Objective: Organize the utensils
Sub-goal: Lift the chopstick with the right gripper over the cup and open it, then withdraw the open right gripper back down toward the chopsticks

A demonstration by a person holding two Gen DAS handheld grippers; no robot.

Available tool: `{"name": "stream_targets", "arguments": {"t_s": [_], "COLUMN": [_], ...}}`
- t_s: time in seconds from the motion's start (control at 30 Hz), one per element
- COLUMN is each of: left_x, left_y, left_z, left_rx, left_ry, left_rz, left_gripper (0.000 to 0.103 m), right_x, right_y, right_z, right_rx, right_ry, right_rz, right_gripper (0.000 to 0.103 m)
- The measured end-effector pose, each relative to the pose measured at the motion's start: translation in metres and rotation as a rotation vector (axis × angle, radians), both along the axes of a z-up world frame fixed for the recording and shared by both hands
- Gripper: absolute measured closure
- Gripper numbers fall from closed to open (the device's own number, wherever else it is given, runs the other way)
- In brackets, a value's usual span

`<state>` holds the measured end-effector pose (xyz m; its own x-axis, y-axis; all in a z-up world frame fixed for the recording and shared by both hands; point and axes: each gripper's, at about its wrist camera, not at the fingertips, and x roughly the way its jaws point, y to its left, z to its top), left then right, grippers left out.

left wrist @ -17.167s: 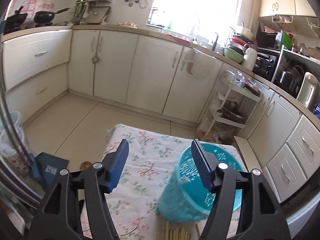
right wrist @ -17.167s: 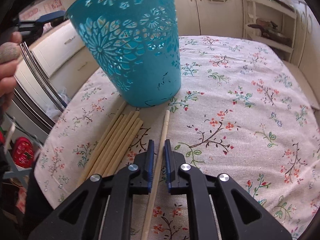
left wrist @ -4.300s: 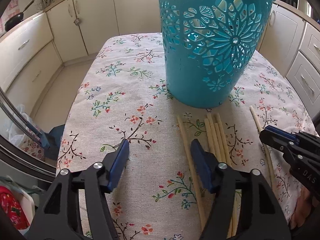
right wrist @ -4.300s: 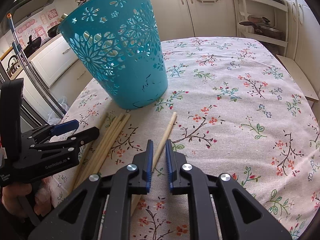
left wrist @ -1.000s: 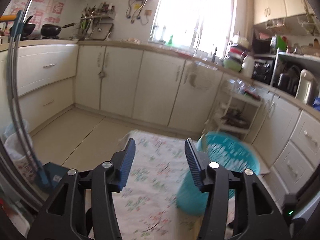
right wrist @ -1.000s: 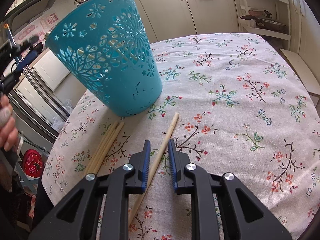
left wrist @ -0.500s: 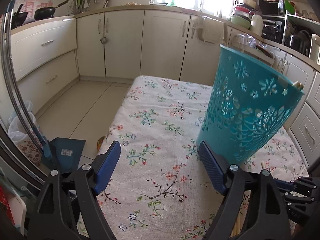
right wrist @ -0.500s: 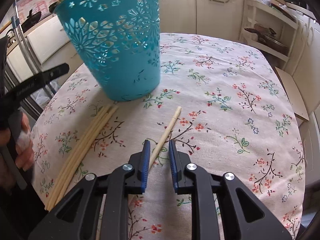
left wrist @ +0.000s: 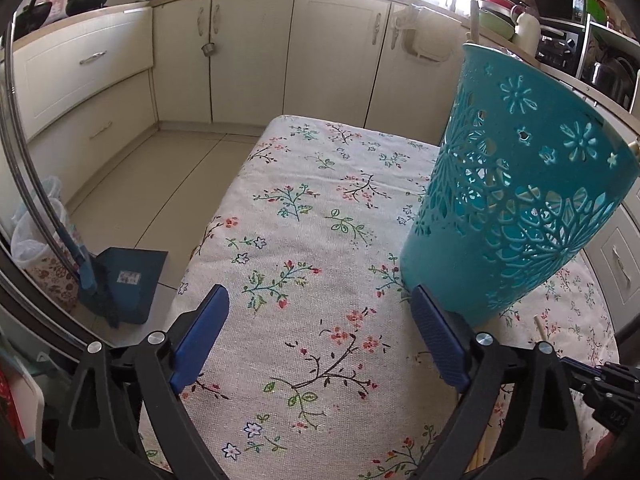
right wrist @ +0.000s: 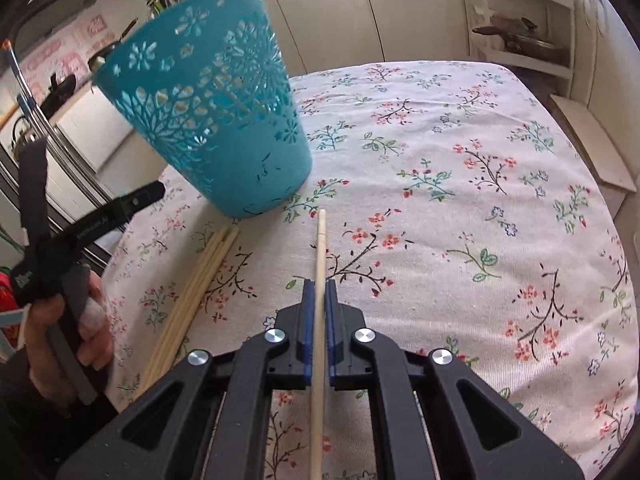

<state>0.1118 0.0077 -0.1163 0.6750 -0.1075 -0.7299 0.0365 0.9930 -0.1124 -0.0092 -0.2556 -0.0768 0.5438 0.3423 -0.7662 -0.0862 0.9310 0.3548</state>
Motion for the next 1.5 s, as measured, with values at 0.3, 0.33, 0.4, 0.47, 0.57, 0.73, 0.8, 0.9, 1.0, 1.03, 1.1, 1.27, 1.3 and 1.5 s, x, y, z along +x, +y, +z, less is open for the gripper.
{"name": "stream_targets", "arguments": {"t_s": [0.3, 0.33, 0.4, 0.47, 0.57, 0.73, 0.8, 0.9, 1.0, 1.03, 1.1, 1.27, 1.3, 1.5], "left_x": [0.003, 0.003, 0.003, 0.003, 0.002, 0.001, 0.0, 0.0, -0.001, -0.001, -0.001, 0.0, 0.0, 0.002], "left_y": [0.0, 0.001, 0.001, 0.001, 0.001, 0.002, 0.001, 0.001, 0.002, 0.002, 0.003, 0.005, 0.006, 0.008], "left_z": [-0.001, -0.001, -0.001, -0.001, -0.001, 0.0, 0.0, 0.001, 0.002, 0.002, 0.002, 0.001, 0.001, -0.001], "left_rx": [-0.003, -0.008, -0.011, -0.012, -0.013, -0.015, -0.012, -0.009, -0.015, -0.017, -0.022, -0.033, -0.035, -0.04], "left_ry": [0.018, 0.018, 0.017, 0.015, 0.013, 0.008, 0.007, 0.004, 0.002, 0.002, 0.003, 0.004, 0.004, 0.006], "left_rz": [0.004, 0.004, 0.002, 0.001, 0.0, 0.0, 0.0, -0.001, 0.001, 0.001, 0.0, -0.003, -0.003, 0.0], "left_gripper": [0.013, 0.013, 0.013, 0.013, 0.013, 0.013, 0.013, 0.013, 0.013, 0.013, 0.013, 0.013, 0.013, 0.013], "right_x": [-0.01, -0.01, -0.009, -0.006, 0.002, 0.02, 0.033, 0.055, 0.078, 0.085, 0.096, 0.116, 0.115, 0.091], "right_y": [-0.024, -0.027, -0.03, -0.032, -0.031, -0.028, -0.022, -0.006, 0.011, 0.018, 0.03, 0.051, 0.051, 0.037], "right_z": [0.04, 0.049, 0.061, 0.077, 0.104, 0.156, 0.178, 0.201, 0.206, 0.204, 0.196, 0.151, 0.146, 0.133], "right_rx": [0.202, 0.223, 0.248, 0.273, 0.313, 0.362, 0.358, 0.311, 0.258, 0.22, 0.149, 0.018, 0.016, 0.033], "right_ry": [-0.138, -0.165, -0.2, -0.243, -0.307, -0.443, -0.503, -0.589, -0.633, -0.646, -0.657, -0.551, -0.534, -0.501], "right_rz": [-0.022, -0.026, -0.029, -0.029, -0.021, -0.014, -0.033, -0.094, -0.157, -0.174, -0.186, -0.136, -0.13, -0.132], "right_gripper": [0.097, 0.097, 0.097, 0.097, 0.097, 0.097, 0.097, 0.097, 0.097, 0.097, 0.097, 0.097, 0.097, 0.085]}}
